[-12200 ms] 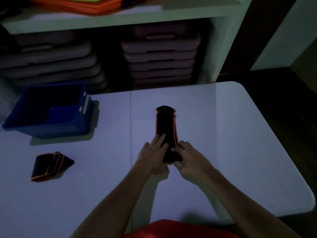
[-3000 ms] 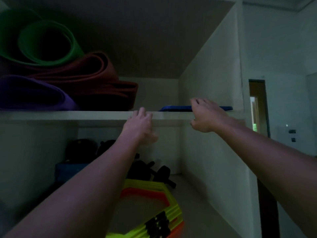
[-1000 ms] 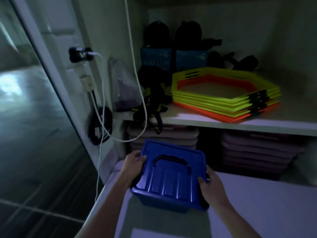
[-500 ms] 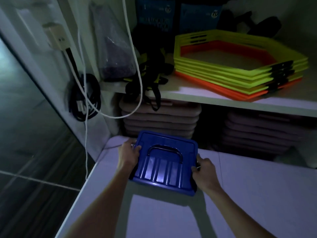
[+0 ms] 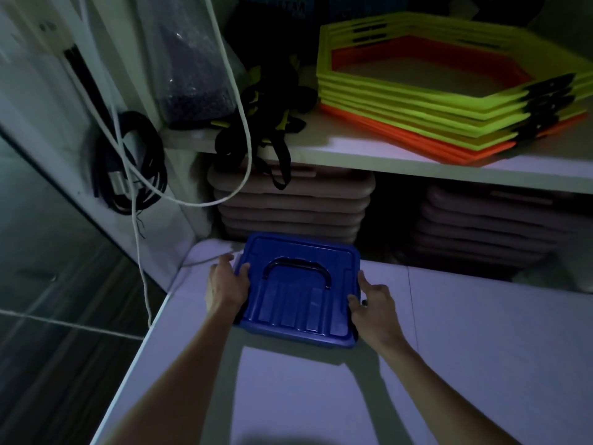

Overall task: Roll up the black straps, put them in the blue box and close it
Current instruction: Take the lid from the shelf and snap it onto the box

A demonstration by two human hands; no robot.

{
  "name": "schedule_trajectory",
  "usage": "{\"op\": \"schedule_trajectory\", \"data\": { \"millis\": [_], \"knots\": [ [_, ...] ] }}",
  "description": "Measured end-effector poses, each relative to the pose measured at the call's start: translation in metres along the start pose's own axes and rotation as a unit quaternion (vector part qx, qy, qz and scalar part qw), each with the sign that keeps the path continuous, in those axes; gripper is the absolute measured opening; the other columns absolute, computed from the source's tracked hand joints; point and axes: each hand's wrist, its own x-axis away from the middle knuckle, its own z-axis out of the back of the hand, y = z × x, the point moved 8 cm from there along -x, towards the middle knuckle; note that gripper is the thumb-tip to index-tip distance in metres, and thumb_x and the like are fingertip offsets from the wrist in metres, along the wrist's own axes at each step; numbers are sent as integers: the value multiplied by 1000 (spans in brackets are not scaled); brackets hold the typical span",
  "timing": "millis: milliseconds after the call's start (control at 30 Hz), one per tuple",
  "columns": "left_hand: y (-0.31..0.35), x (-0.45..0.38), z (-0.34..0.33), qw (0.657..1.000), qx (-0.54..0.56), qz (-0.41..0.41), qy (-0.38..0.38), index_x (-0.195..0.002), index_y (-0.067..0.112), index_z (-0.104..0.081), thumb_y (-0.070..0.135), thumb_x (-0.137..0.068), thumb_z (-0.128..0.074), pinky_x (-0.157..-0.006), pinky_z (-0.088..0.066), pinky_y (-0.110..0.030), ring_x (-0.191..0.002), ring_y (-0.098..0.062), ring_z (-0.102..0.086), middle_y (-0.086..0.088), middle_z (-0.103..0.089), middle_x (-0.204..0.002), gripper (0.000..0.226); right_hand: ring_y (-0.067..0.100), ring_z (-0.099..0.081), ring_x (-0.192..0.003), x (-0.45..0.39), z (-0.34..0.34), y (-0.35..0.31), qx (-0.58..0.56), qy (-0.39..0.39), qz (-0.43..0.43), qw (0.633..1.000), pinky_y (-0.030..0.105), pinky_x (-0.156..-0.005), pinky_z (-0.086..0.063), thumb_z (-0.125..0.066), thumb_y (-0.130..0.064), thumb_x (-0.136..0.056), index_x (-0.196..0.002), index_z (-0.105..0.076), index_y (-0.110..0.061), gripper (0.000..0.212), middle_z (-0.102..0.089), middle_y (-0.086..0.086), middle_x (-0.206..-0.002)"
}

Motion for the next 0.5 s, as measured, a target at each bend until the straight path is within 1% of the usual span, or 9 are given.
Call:
{"op": "schedule_trajectory", "data": {
  "millis": [67, 133, 167, 200, 233, 267, 333, 400, 500],
  "knots": [
    [-4, 1, -3, 1000, -9, 23, -17, -124, -1, -54, 38, -96, -53, -89, -49, -48, -113, -44, -57, -29, -61, -123, 48, 20, -60, -90, 1, 0, -1, -21, -2, 6, 1000, 21, -86, -44, -49, -16, -102, -149, -23, -41, 59, -59, 7, -110],
    [-4, 3, -3, 999, -11, 24, -19, -108, -4, -57, 40, -97, -52, -80, -50, -47, -104, -45, -60, -30, -64, -113, 46, 17, -62, -90, 4, 0, -2, -52, -9, 0, 999, 20, -84, -46, -48, -13, -102, -144, -24, -46, 58, -61, -2, -105],
    [-4, 5, -1, 1000, -15, 21, -16, -105, -4, -57, 40, -96, -53, -76, -49, -45, -101, -45, -60, -29, -64, -111, 45, 16, -62, -89, 3, 2, -1, -53, -5, -4, 999, 18, -83, -47, -50, -13, -101, -147, -27, -41, 59, -62, -3, -105],
    [-3, 7, 2, 1000, -23, 17, -9, -105, -2, -56, 40, -95, -54, -73, -48, -43, -100, -44, -61, -28, -64, -109, 44, 18, -62, -88, 1, 4, 2, -46, 7, -11, 999, 16, -80, -47, -53, -12, -100, -150, -33, -31, 57, -63, -1, -106],
    [-3, 10, 5, 999, -33, 14, -1, -104, 1, -55, 41, -94, -56, -70, -47, -42, -99, -43, -62, -26, -65, -108, 41, 22, -64, -90, -1, 6, 5, -38, 21, -21, 999, 17, -79, -49, -57, -13, -98, -149, -37, -21, 55, -65, 5, -108],
    [-3, 14, 8, 999, -42, 10, 10, -103, 5, -54, 42, -94, -57, -68, -46, -41, -97, -42, -62, -23, -65, -106, 39, 28, -64, -94, -4, 8, 9, -26, 35, -33, 998, 24, -81, -51, -62, -15, -95, -148, -36, -14, 58, -66, 13, -111],
    [-2, 21, 12, 998, -58, -4, 27, -99, 9, -51, 42, -93, -57, -65, -44, -40, -92, -41, -62, -21, -65, -102, 33, 35, -62, -106, -5, 11, 12, 7, 51, -43, 998, 38, -93, -52, -67, -19, -92, -148, -34, -6, 66, -60, 22, -120],
    [2, 28, 13, 996, -67, -24, 45, -94, 10, -49, 39, -94, -56, -60, -42, -39, -88, -41, -63, -20, -65, -97, 30, 35, -60, -107, -4, 13, 9, 46, 65, -34, 996, 40, -96, -51, -68, -19, -92, -141, -46, 1, 57, -55, 21, -123],
    [5, 36, 14, 995, -69, -39, 61, -93, 9, -49, 36, -95, -55, -59, -42, -39, -87, -41, -63, -20, -66, -95, 28, 34, -63, -99, -1, 17, 3, 65, 89, -17, 994, 40, -91, -53, -67, -19, -93, -127, -61, 0, 40, -54, 19, -118]
  ]
}}
